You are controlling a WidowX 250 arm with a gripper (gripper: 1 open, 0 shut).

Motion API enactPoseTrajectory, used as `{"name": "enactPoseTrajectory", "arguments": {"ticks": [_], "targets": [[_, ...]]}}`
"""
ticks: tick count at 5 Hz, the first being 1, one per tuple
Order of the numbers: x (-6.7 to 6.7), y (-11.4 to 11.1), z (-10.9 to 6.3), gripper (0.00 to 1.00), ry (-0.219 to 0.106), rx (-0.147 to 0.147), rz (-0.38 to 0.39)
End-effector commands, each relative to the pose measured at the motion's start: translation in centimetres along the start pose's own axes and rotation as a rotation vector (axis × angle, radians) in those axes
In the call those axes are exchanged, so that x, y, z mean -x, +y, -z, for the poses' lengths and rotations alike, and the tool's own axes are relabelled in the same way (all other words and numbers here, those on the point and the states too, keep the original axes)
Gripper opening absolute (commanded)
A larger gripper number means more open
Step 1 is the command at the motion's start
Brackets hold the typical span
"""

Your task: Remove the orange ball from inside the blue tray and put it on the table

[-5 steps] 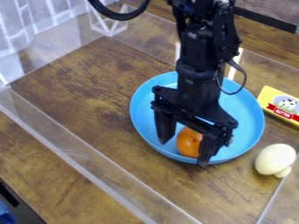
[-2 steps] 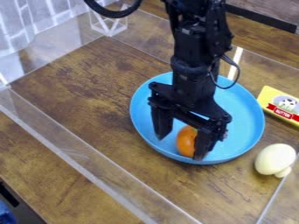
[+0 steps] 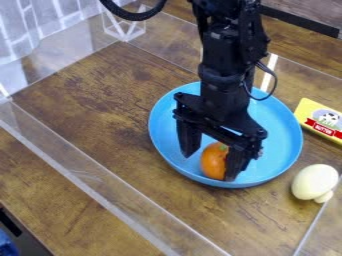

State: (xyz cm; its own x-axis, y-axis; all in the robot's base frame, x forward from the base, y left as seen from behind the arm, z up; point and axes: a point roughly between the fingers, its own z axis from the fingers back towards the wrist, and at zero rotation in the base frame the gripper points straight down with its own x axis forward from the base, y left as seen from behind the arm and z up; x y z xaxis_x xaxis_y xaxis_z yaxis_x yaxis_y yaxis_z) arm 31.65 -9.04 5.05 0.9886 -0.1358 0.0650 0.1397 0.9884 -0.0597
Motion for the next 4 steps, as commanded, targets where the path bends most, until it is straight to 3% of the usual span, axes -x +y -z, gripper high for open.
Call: {"name": "enactPoseTrajectory", "arguments": {"ticks": [1, 4], "targets": [[-1.43, 0.56, -1.55, 1.0, -0.056, 0.003, -0.01], [-1.86, 0.95, -0.85, 1.0, -0.048, 0.008, -0.008]]}}
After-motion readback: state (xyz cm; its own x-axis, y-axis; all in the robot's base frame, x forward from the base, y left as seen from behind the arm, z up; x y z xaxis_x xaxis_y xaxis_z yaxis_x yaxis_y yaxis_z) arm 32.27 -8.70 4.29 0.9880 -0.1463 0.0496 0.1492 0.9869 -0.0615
